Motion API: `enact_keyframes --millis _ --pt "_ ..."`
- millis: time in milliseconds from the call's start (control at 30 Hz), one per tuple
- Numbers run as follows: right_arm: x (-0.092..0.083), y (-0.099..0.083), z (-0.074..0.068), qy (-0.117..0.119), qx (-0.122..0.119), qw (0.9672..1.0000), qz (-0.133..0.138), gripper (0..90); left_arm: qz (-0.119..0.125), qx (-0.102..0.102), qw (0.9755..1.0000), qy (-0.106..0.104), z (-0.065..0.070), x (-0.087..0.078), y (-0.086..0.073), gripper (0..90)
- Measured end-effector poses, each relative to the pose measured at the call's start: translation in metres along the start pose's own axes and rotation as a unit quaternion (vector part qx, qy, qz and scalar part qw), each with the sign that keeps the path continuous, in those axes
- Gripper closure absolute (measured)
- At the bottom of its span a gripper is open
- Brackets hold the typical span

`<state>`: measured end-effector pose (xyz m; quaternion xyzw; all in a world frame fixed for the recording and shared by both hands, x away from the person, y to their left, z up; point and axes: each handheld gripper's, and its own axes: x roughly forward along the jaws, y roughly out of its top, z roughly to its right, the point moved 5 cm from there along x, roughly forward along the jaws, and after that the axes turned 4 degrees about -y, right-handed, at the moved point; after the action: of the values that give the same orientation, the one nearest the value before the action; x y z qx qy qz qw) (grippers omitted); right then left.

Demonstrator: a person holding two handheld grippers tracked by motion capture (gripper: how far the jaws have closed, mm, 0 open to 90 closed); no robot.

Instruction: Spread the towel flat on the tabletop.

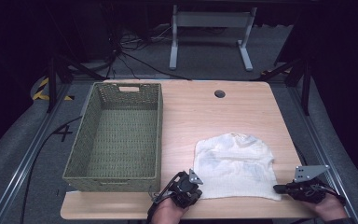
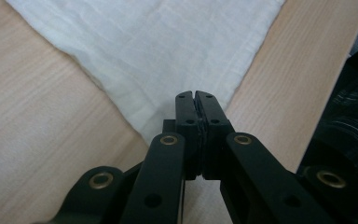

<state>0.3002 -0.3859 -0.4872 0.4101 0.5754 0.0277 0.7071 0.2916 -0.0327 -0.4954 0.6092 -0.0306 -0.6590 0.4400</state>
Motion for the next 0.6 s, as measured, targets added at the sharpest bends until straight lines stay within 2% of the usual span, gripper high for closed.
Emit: enact_keyframes --millis 133,267,400,600 --pt "-0.001 0.0 -0.002 0.001 0.0 1.0 -0.001 87.5 0.004 0.005 1.0 0.0 0.002 0.0 0.002 87.6" --pt "-0.002 0.008 0.006 -0.016 0.009 0.9997 0.015 83.3 0.021 0.005 0.9997 0.015 -0.005 0.001 0.019 82.9" --pt "0.0 0.02 0.02 -0.035 0.018 0.9989 0.026 79.9 0.036 -0.002 0.9989 0.029 -0.017 0.007 0.038 76.3" --pt "0.003 0.036 0.043 -0.054 0.04 0.9967 0.045 75.9 0.061 -0.012 0.9969 0.048 -0.041 0.009 0.068 75.2"
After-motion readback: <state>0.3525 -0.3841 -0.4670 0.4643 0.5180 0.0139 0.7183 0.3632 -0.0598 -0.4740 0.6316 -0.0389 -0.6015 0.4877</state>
